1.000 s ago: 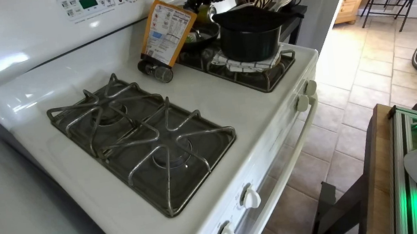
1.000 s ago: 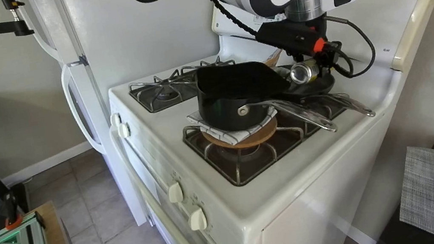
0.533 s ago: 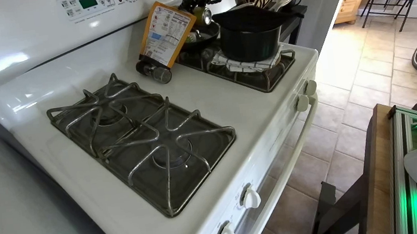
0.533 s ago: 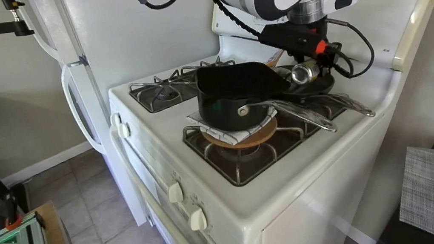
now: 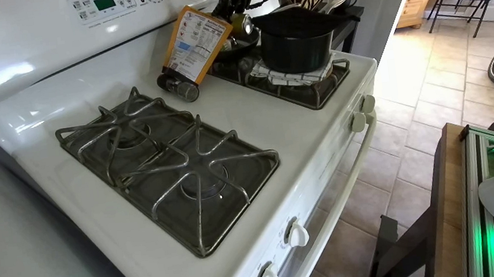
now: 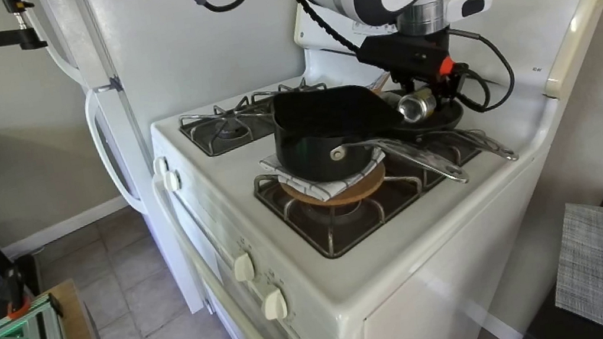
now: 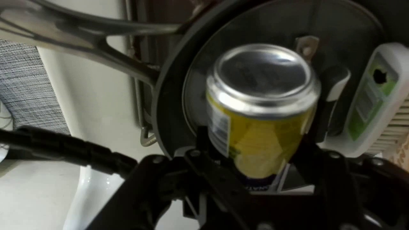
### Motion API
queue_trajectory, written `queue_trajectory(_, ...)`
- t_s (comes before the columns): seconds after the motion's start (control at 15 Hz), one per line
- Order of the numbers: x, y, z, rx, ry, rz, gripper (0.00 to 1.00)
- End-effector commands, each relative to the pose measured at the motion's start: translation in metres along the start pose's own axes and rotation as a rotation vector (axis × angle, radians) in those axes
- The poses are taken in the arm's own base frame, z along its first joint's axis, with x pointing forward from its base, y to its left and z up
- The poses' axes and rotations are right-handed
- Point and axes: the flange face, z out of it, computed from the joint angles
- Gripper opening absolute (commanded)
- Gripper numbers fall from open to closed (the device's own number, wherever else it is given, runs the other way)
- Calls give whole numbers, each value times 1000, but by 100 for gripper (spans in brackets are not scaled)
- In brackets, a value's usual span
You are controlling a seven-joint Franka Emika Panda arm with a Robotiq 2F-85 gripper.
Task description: Move the can to the pan
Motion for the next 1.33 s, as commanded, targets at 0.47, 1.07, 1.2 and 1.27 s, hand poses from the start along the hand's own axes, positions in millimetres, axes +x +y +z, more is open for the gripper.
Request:
queue_trajectory(0.47,-3,0,-4,-12,-114,-23,100)
queue_trajectory(1.07,5,3,-175,-71,89,-46,100)
queue_trajectory(1.2,22,6,-167,-83,103,-50,100)
queue_trajectory(1.27,21,2,-187,-83,141,-75,100)
